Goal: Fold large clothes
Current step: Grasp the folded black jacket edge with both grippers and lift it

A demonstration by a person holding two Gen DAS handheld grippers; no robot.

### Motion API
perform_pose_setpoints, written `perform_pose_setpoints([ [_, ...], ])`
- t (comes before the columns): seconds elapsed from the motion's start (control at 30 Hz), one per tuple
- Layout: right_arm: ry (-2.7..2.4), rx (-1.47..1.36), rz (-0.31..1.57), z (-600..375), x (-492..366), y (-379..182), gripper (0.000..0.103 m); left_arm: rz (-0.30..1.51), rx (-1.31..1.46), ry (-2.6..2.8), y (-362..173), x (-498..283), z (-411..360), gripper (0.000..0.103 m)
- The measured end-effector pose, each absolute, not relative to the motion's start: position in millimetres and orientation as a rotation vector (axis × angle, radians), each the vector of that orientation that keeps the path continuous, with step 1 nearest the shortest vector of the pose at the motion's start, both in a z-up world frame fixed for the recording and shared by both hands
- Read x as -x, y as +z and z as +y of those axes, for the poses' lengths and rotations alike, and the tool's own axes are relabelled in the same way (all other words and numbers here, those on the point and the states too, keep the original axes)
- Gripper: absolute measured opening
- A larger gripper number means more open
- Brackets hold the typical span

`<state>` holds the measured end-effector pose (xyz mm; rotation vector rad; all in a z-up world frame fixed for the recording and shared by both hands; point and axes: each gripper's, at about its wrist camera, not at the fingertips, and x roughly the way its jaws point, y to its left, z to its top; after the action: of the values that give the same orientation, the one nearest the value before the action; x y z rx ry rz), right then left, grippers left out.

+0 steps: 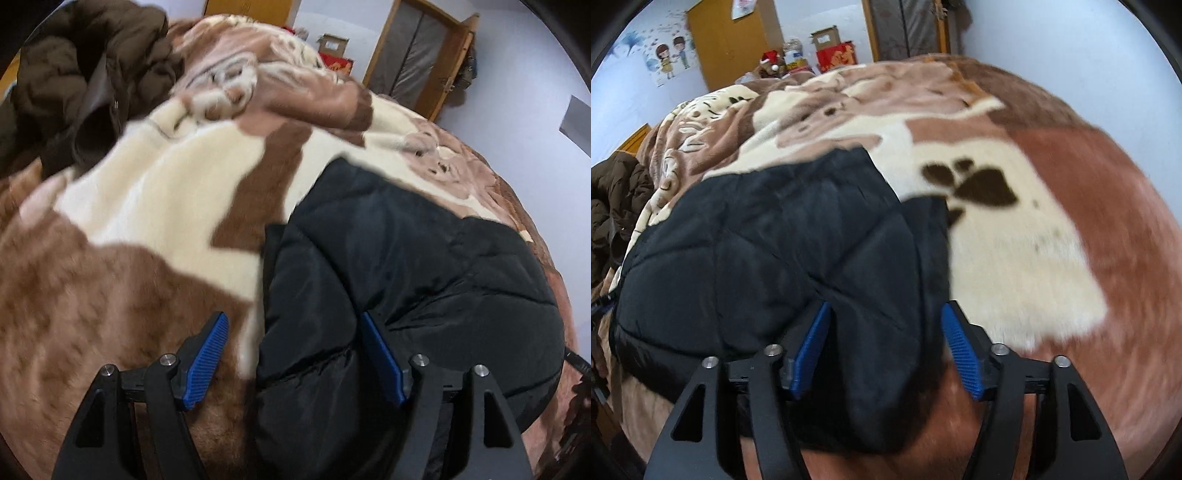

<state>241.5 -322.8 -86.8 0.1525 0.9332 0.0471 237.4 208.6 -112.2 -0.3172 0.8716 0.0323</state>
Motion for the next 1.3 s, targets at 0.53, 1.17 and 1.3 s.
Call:
perform_pose_setpoints([
  [0.53,0.104,-0.305,0.993,-339.9,-262.2,-89.0,0.073,0.867,0.413,-0.030,-103.9,-254.1,222.0,0.079],
  [1.17,0.188,-0.415,1.051,-342.5,-278.0,-120.2,0.065,0.959,0.521,-0.090,-154.1,-280.2,213.4,0.089],
  [1.3,0.202,-0.420,1.058,-342.6,-279.3,-123.2,0.064,0.964,0.535,-0.102,-158.0,-286.5,213.1,0.090],
])
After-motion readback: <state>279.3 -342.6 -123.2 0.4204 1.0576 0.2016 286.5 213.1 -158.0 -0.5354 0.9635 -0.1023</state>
